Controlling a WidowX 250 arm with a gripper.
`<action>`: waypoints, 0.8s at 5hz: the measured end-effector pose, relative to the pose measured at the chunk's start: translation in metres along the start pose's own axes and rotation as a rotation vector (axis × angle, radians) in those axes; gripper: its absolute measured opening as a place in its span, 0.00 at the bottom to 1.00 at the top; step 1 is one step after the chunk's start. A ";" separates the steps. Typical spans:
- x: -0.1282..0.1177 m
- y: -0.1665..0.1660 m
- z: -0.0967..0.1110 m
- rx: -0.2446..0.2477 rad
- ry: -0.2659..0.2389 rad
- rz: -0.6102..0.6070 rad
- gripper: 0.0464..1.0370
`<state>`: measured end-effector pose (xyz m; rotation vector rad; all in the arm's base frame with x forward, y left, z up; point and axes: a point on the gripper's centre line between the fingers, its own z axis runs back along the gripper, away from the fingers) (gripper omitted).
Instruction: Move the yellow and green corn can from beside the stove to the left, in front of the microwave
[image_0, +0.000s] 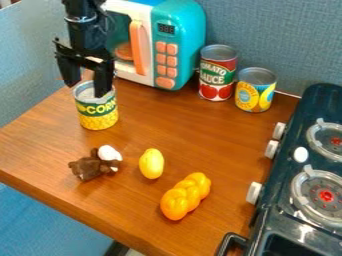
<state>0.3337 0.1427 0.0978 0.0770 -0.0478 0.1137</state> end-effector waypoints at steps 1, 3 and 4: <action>-0.008 -0.008 0.002 -0.038 -0.002 -0.026 0.96; -0.053 -0.063 0.012 -0.058 0.048 -0.243 0.96; -0.080 -0.077 0.021 -0.076 0.042 -0.336 0.96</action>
